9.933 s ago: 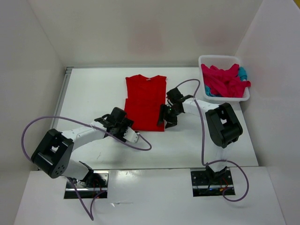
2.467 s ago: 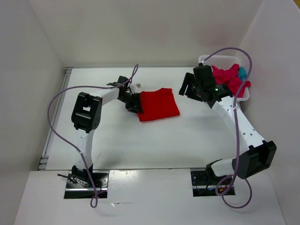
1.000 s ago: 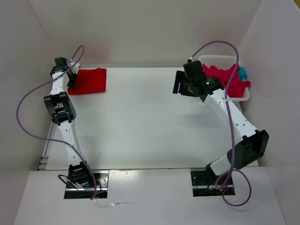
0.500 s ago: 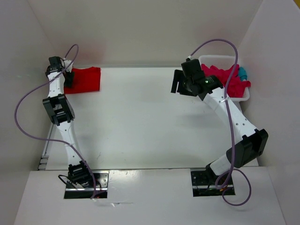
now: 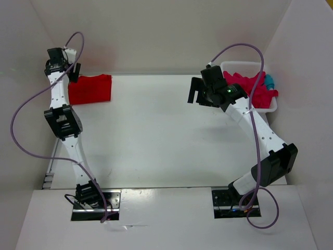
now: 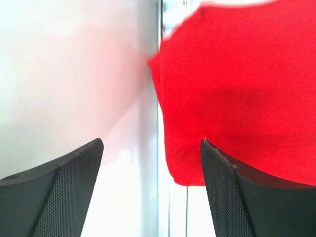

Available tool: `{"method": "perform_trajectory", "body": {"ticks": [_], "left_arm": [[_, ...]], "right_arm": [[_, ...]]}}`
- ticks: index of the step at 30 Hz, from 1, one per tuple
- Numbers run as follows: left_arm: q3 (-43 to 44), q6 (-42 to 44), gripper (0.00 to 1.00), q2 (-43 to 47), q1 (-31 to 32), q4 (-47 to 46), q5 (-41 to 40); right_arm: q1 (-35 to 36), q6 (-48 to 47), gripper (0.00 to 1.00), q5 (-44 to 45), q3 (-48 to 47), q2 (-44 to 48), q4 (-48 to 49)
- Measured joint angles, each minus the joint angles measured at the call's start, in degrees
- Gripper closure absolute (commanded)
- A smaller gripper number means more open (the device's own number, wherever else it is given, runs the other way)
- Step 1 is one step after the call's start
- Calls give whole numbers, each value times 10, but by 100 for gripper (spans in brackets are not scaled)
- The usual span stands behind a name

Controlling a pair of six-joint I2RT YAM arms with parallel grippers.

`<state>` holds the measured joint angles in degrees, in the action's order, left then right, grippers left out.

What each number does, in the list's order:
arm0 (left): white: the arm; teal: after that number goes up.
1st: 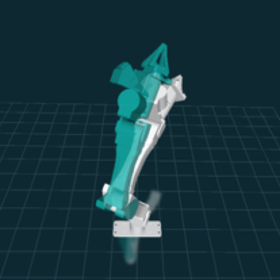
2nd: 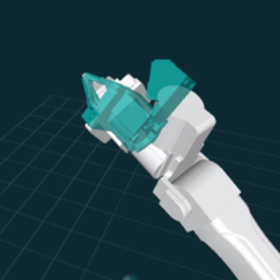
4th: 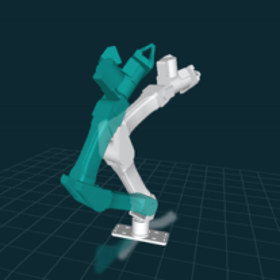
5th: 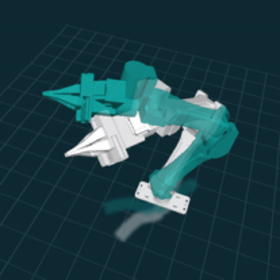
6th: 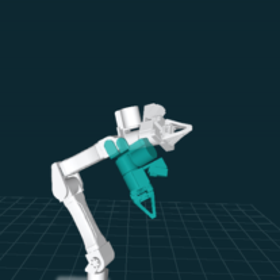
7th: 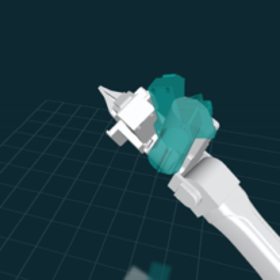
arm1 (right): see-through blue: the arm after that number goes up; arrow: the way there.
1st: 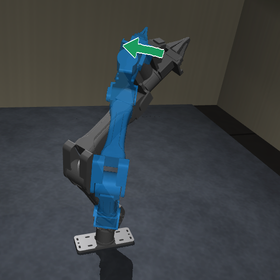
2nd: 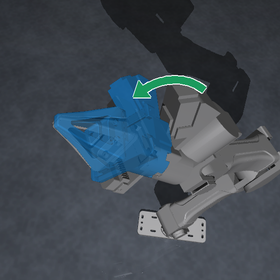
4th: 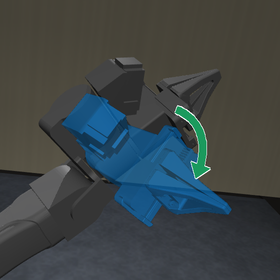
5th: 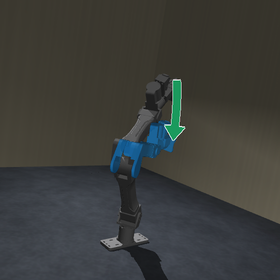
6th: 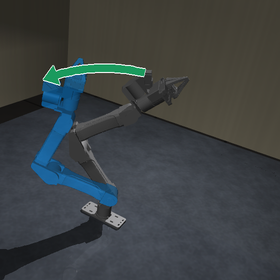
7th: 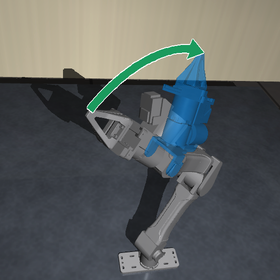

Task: Fold and stack the t-shirts
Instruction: Put the neatly folded tshirt into the corner of the board with the left arm, then grab crumpled tshirt from bin with the right arm

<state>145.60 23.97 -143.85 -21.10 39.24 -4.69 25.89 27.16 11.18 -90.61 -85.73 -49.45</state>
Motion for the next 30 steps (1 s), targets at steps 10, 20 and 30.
{"method": "perform_trajectory", "body": {"ticks": [10,20,30], "left_arm": [[6,-2,6,-13,128,-44,-43],[59,-51,1,-110,147,-41,-71],[130,-87,1,-98,118,-46,-24]], "right_arm": [[0,-9,0,1,0,0,0],[0,-3,0,3,-2,-1,-16],[0,13,0,3,-2,-1,-25]]}}
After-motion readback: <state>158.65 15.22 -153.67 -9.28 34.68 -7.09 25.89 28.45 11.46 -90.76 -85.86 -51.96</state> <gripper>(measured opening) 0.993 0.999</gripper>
